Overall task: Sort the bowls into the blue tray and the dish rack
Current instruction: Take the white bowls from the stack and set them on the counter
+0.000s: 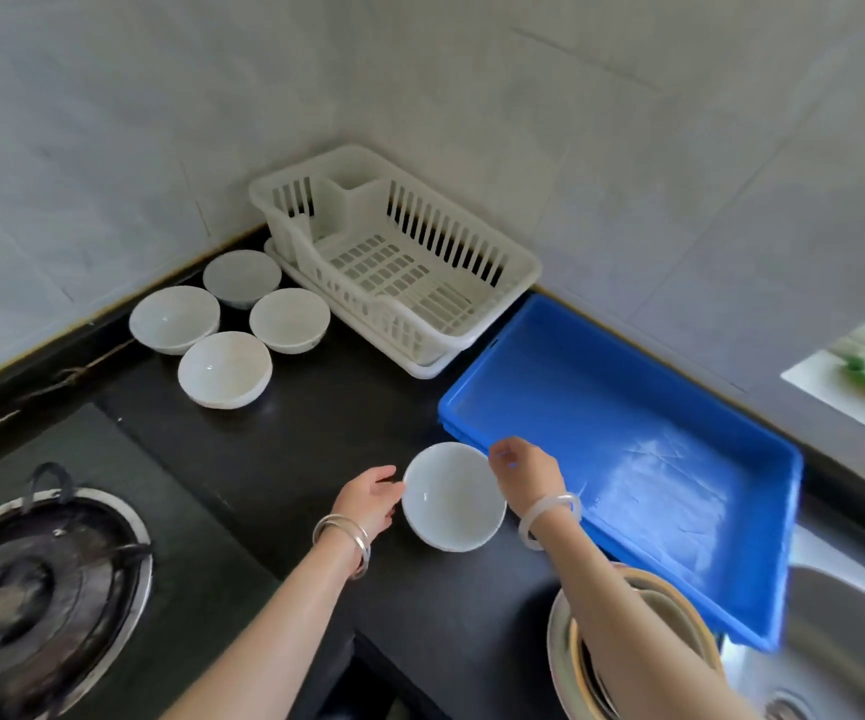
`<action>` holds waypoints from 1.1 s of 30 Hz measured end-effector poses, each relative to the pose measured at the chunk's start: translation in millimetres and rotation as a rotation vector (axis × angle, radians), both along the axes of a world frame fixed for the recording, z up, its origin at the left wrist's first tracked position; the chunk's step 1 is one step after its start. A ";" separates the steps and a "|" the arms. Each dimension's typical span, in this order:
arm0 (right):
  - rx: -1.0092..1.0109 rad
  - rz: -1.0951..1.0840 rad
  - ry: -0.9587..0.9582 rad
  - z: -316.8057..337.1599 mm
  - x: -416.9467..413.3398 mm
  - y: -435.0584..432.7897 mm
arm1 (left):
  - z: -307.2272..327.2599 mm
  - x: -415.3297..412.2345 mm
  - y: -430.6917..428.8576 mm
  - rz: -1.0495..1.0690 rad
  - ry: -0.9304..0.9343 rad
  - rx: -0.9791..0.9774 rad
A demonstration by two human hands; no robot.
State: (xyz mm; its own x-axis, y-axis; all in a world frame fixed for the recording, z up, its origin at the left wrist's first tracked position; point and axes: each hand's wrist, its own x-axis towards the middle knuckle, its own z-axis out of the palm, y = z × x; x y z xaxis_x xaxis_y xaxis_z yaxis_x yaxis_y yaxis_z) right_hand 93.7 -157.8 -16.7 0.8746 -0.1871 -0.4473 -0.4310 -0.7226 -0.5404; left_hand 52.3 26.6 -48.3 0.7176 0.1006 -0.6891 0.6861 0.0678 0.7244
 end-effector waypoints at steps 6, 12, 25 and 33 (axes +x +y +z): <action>-0.040 -0.003 0.058 -13.2 -32.4 -17.9 | -6.1 -11.3 -19.4 -0.036 -0.010 0.037; -0.187 -0.009 -0.009 -14.2 -32.4 -4.4 | -9.1 -14.6 -19.4 0.015 0.021 -0.010; -0.300 0.096 -0.076 -2.3 -27.2 -3.8 | -22.9 -15.2 -17.2 0.080 0.052 -0.175; -0.107 -0.118 -0.069 11.7 -15.3 -29.1 | -22.2 -11.6 -18.4 0.102 0.086 -0.249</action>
